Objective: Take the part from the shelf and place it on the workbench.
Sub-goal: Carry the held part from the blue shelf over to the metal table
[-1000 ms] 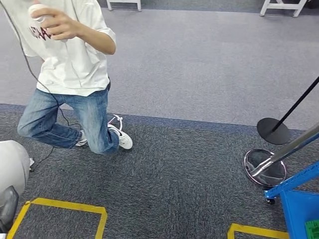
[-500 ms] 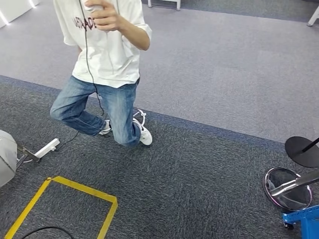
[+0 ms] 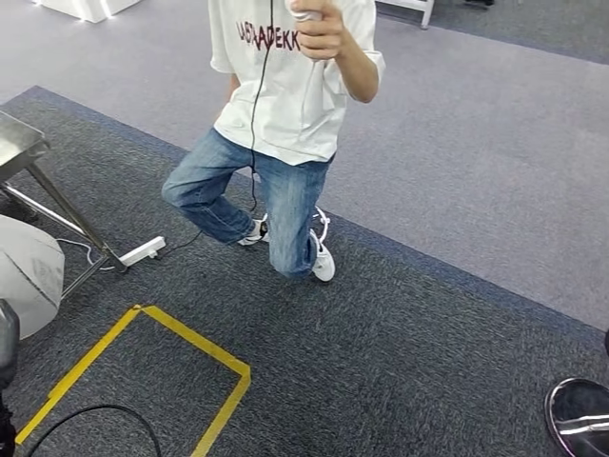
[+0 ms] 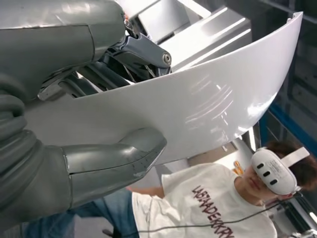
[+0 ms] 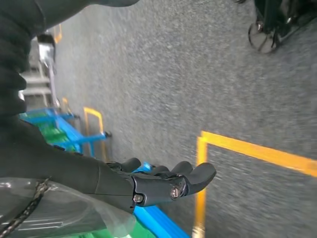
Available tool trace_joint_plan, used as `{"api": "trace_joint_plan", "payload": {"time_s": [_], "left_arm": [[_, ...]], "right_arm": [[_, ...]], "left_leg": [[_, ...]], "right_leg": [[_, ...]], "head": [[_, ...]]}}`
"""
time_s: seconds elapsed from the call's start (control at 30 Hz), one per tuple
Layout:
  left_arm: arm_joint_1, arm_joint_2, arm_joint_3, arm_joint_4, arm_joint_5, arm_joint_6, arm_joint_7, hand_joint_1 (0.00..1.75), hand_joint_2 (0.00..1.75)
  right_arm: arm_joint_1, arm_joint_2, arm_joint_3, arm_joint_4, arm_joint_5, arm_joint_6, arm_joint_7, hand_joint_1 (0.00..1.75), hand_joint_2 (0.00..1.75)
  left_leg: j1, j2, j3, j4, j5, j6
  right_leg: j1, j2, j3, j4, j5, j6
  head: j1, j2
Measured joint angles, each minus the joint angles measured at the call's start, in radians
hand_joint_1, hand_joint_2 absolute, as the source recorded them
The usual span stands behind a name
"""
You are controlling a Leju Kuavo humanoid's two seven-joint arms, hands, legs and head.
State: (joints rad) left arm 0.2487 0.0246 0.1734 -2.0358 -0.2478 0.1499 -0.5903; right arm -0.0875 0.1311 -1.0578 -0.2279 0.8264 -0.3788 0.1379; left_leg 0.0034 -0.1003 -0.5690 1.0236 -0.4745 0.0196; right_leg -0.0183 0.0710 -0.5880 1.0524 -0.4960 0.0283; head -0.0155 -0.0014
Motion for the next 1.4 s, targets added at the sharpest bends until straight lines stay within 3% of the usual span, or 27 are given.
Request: {"api": "trace_joint_plan", "payload": {"time_s": [0.07, 0.1, 0.13, 0.2, 0.27, 0.33, 0.37, 0.4, 0.47, 0.53, 0.57, 0.6, 0.63, 0.7, 0.77, 0.8, 0.83, 0.87, 0.93, 1.0, 1.07, 1.13, 1.2, 1.27, 1.3, 1.37, 1.4], "left_arm": [[-0.006, 0.006, -0.004, 0.006, -0.007, 0.010, 0.000, 1.75, 1.75], [-0.009, 0.008, -0.005, 0.009, 0.001, 0.013, 0.003, 1.75, 1.75], [-0.012, 0.010, -0.006, 0.012, 0.014, 0.014, 0.006, 1.75, 1.75], [-0.023, 0.015, -0.006, 0.018, 0.041, 0.016, 0.015, 1.75, 1.75], [-0.034, 0.019, -0.004, 0.026, 0.054, 0.024, 0.020, 1.75, 1.75], [-0.037, 0.022, 0.003, 0.035, 0.063, 0.037, 0.022, 1.75, 1.75], [-0.037, 0.024, 0.009, 0.038, 0.067, 0.043, 0.022, 1.75, 1.75], [-0.037, 0.027, 0.016, 0.039, 0.072, 0.047, 0.022, 1.75, 1.75], [-0.039, 0.034, 0.030, 0.041, 0.080, 0.050, 0.023, 1.75, 1.75], [-0.043, 0.039, 0.040, 0.041, 0.083, 0.051, 0.023, 1.75, 1.75], [-0.044, 0.041, 0.044, 0.041, 0.084, 0.052, 0.024, 1.75, 1.75], [-0.044, 0.043, 0.049, 0.041, 0.085, 0.052, 0.024, 1.75, 1.75], [-0.044, 0.044, 0.053, 0.041, 0.086, 0.052, 0.024, 1.75, 1.75], [-0.048, 0.046, 0.057, 0.041, 0.084, 0.052, 0.024, 1.75, 1.75], [-0.056, 0.046, 0.057, 0.043, 0.072, 0.056, 0.023, 1.75, 1.75], [-0.059, 0.046, 0.057, 0.044, 0.062, 0.061, 0.023, 1.75, 1.75], [-0.062, 0.045, 0.056, 0.046, 0.050, 0.067, 0.024, 1.75, 1.75], [-0.064, 0.045, 0.055, 0.049, 0.039, 0.072, 0.026, 1.75, 1.75], [-0.069, 0.043, 0.052, 0.054, 0.021, 0.082, 0.029, 1.75, 1.75], [-0.075, 0.043, 0.048, 0.060, 0.003, 0.096, 0.033, 1.75, 1.75], [-0.079, 0.043, 0.043, 0.064, -0.015, 0.117, 0.037, 1.75, 1.75], [-0.077, 0.043, 0.040, 0.067, -0.026, 0.132, 0.041, 1.75, 1.75], [-0.076, 0.044, 0.039, 0.069, -0.030, 0.140, 0.042, 1.75, 1.75], [-0.078, 0.044, 0.037, 0.071, -0.031, 0.143, 0.043, 1.75, 1.75], [-0.078, 0.045, 0.036, 0.073, -0.032, 0.143, 0.043, 1.75, 1.75], [-0.077, 0.044, 0.035, 0.076, -0.032, 0.143, 0.043, 1.75, 1.75], [-0.077, 0.044, 0.035, 0.076, -0.032, 0.143, 0.043, 1.75, 1.75]], "right_arm": [[-0.002, -0.001, 0.000, 0.000, 0.002, 0.001, -0.007, 0.00, 1.75], [-0.003, 0.000, -0.001, 0.000, 0.003, 0.002, -0.009, 0.00, 1.75], [-0.004, -0.001, -0.001, 0.000, 0.004, 0.002, -0.009, 0.00, 1.75], [-0.004, -0.001, -0.003, 0.000, 0.005, 0.002, -0.008, 0.00, 1.75], [-0.001, -0.002, -0.005, -0.001, 0.005, 0.000, -0.010, 0.00, 1.75], [0.000, -0.002, -0.007, -0.001, 0.005, -0.003, -0.012, 0.00, 1.75], [0.001, -0.002, -0.008, -0.001, 0.004, -0.005, -0.012, 0.00, 1.75], [0.001, -0.002, -0.008, -0.001, 0.004, -0.006, -0.011, 0.00, 1.75], [0.000, -0.001, -0.009, -0.001, 0.003, -0.006, -0.010, 0.00, 1.75], [0.000, -0.001, -0.012, -0.001, 0.001, -0.002, -0.010, 0.00, 1.75], [-0.001, -0.001, -0.013, -0.001, 0.001, 0.002, -0.011, 0.00, 1.75], [-0.003, -0.001, -0.014, -0.001, 0.001, 0.006, -0.011, 0.00, 1.75], [-0.005, -0.001, -0.015, -0.001, 0.001, 0.009, -0.010, 0.00, 1.75], [-0.007, -0.001, -0.015, -0.001, 0.004, 0.011, -0.006, 0.00, 1.75], [-0.005, -0.001, -0.015, -0.001, 0.006, 0.012, -0.006, 0.00, 1.75], [-0.003, -0.001, -0.015, -0.001, 0.006, 0.013, -0.007, 0.00, 1.75], [-0.002, -0.001, -0.015, -0.001, 0.006, 0.014, -0.008, 0.00, 1.75], [-0.001, -0.001, -0.016, -0.001, 0.007, 0.016, -0.008, 0.00, 1.75], [-0.001, -0.001, -0.016, -0.001, 0.011, 0.021, -0.008, 0.00, 1.75], [-0.002, -0.001, -0.016, -0.001, 0.015, 0.026, -0.010, 0.00, 1.75], [-0.003, -0.001, -0.016, -0.001, 0.017, 0.024, -0.017, 0.00, 1.75], [-0.004, 0.000, -0.016, -0.001, 0.019, 0.020, -0.020, 0.00, 1.75], [-0.005, 0.001, -0.016, -0.001, 0.020, 0.015, -0.018, 0.00, 1.75], [-0.004, 0.001, -0.016, -0.001, 0.021, 0.012, -0.019, 0.00, 1.75], [-0.003, 0.001, -0.016, -0.001, 0.021, 0.012, -0.019, 0.00, 1.75], [-0.002, 0.001, -0.016, -0.001, 0.021, 0.012, -0.020, 0.00, 1.75], [-0.001, 0.001, -0.016, -0.001, 0.021, 0.012, -0.020, 0.00, 1.75]], "left_leg": [[0.003, -0.023, -0.007, 0.000, 0.002, -0.013], [0.006, -0.034, -0.009, -0.002, 0.004, -0.020], [0.006, -0.030, -0.011, 0.002, 0.001, -0.026], [0.003, 0.016, -0.033, 0.051, -0.029, -0.036], [0.004, 0.073, -0.089, 0.169, -0.087, -0.043], [0.007, 0.090, -0.135, 0.263, -0.114, -0.048], [0.007, 0.094, -0.134, 0.261, -0.099, -0.048], [0.007, 0.099, -0.115, 0.219, -0.067, -0.047], [-0.001, 0.143, -0.050, 0.084, -0.004, -0.037], [-0.012, 0.183, -0.017, 0.010, 0.015, -0.023], [-0.017, 0.185, -0.017, 0.005, 0.010, -0.018], [-0.016, 0.171, -0.018, 0.002, 0.011, -0.012], [-0.014, 0.159, -0.017, -0.002, 0.013, -0.008], [-0.006, 0.133, -0.012, -0.009, 0.017, 0.003], [-0.002, 0.108, -0.011, -0.011, 0.018, 0.011], [-0.002, 0.094, -0.012, -0.011, 0.018, 0.013], [-0.002, 0.080, -0.011, -0.011, 0.017, 0.014], [-0.002, 0.065, -0.009, -0.010, 0.017, 0.014], [-0.001, 0.036, -0.004, -0.009, 0.015, 0.011], [-0.001, 0.012, -0.004, -0.006, 0.011, 0.003], [0.001, -0.008, -0.010, -0.002, 0.011, -0.009], [0.004, -0.025, -0.015, -0.003, 0.012, -0.022], [0.003, 0.007, -0.028, 0.027, -0.009, -0.032], [0.002, 0.067, -0.078, 0.134, -0.066, -0.042], [0.004, 0.083, -0.112, 0.205, -0.096, -0.046], [0.007, 0.092, -0.157, 0.297, -0.128, -0.050], [0.007, 0.093, -0.164, 0.311, -0.130, -0.051]], "right_leg": [[0.000, 0.015, 0.018, -0.029, -0.002, -0.004], [0.000, 0.002, 0.022, -0.030, -0.002, -0.008], [0.000, -0.010, 0.025, -0.034, 0.000, -0.014], [-0.003, -0.038, 0.032, -0.042, 0.000, -0.025], [0.001, -0.068, 0.037, -0.043, -0.004, -0.033], [0.004, -0.097, 0.042, -0.043, -0.011, -0.036], [0.005, -0.111, 0.045, -0.043, -0.014, -0.035], [0.006, -0.124, 0.050, -0.043, -0.018, -0.034], [0.009, -0.149, 0.062, -0.043, -0.027, -0.030], [0.014, -0.170, 0.069, -0.043, -0.035, -0.022], [0.017, -0.182, 0.071, -0.044, -0.037, -0.017], [0.018, -0.195, 0.076, -0.046, -0.040, -0.013], [0.017, -0.194, 0.078, -0.045, -0.045, -0.007], [0.015, -0.147, 0.061, -0.001, -0.077, 0.002], [0.012, -0.087, -0.002, 0.122, -0.134, 0.006], [0.012, -0.077, -0.040, 0.189, -0.156, 0.006], [0.012, -0.074, -0.068, 0.232, -0.161, 0.006], [0.012, -0.073, -0.081, 0.239, -0.146, 0.006], [0.010, -0.062, -0.052, 0.142, -0.067, 0.003], [0.006, -0.022, 0.001, 0.016, -0.009, -0.001], [0.005, 0.002, 0.025, -0.030, -0.004, -0.004], [0.004, -0.014, 0.031, -0.038, -0.003, -0.011], [0.001, -0.038, 0.038, -0.046, -0.001, -0.022], [0.001, -0.064, 0.044, -0.050, -0.004, -0.032], [0.002, -0.078, 0.045, -0.050, -0.006, -0.034], [0.004, -0.096, 0.046, -0.050, -0.009, -0.036], [0.004, -0.100, 0.046, -0.050, -0.010, -0.036]], "head": [[0.000, 0.000], [0.000, 0.000], [-0.001, 0.000], [-0.006, 0.000], [-0.011, 0.000], [-0.011, 0.000], [-0.011, 0.000], [-0.012, 0.000], [-0.011, 0.000], [-0.011, 0.000], [-0.012, 0.000], [-0.012, 0.000], [-0.012, 0.000], [-0.008, 0.000], [-0.003, 0.000], [-0.001, 0.000], [-0.001, 0.000], [-0.001, 0.000], [-0.001, 0.000], [-0.002, 0.000], [-0.003, 0.000], [-0.003, 0.000], [-0.006, 0.000], [-0.011, 0.000], [-0.011, 0.000], [-0.012, 0.000], [-0.012, 0.000]]}}
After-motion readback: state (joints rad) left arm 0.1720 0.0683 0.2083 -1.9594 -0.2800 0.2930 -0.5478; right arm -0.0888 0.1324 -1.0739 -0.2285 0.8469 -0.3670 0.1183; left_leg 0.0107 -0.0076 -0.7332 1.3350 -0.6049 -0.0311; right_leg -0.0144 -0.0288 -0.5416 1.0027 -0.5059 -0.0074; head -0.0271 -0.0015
